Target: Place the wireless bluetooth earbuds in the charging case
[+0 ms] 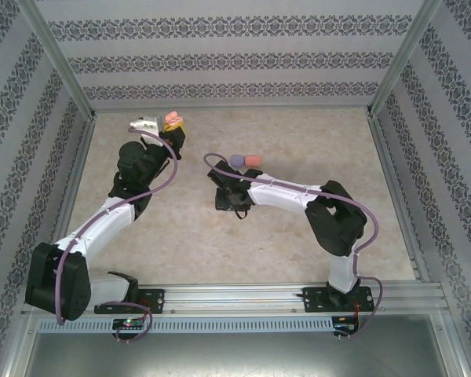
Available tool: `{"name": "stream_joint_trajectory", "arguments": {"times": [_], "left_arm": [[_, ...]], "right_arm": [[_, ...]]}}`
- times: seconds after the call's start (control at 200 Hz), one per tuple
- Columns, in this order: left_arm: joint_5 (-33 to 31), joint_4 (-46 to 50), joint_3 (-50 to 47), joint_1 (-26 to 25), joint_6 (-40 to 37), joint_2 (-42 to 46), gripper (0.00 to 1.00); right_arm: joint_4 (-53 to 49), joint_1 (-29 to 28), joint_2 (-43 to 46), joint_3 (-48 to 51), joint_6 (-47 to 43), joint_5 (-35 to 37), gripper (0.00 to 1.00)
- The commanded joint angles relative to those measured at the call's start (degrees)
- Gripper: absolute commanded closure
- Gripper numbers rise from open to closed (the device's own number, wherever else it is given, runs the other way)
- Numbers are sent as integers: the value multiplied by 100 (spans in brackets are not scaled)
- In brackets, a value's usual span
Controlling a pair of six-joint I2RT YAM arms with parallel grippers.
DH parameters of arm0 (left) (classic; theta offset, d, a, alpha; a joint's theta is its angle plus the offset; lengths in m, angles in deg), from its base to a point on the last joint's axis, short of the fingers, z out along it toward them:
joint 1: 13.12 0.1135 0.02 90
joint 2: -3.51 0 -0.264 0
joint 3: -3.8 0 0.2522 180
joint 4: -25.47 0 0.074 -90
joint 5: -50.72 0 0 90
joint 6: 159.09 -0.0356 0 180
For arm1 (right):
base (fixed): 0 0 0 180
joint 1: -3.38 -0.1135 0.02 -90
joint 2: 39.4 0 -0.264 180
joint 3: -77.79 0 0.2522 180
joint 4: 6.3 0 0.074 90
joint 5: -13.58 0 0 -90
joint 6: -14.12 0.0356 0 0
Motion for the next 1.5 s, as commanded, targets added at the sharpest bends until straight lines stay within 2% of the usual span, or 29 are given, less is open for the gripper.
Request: {"name": "stream_joint_trajectory", "arguments": {"times": [0.0, 0.195, 0.41, 0.55, 0.929, 1.494], "left_arm": [[-264, -439, -137, 2, 67, 222, 100], [-342, -316, -168, 1, 3, 270, 100], [77, -423, -269, -2, -182, 348, 100], [369, -139, -116, -6, -292, 337, 100], [482, -168, -162, -5, -206, 327, 100], [551, -125, -181, -2, -153, 277, 100]], "right_arm": [[-269, -86, -218, -256, 236, 323, 55], [-387, -161, -508, -486, 216, 376, 55], [-571, -224, -756, -712, 161, 483, 56], [-644, -259, -888, -787, 138, 540, 57], [-679, -302, -1182, -971, 112, 558, 60], [-710, -361, -1234, -1024, 88, 602, 72]]}}
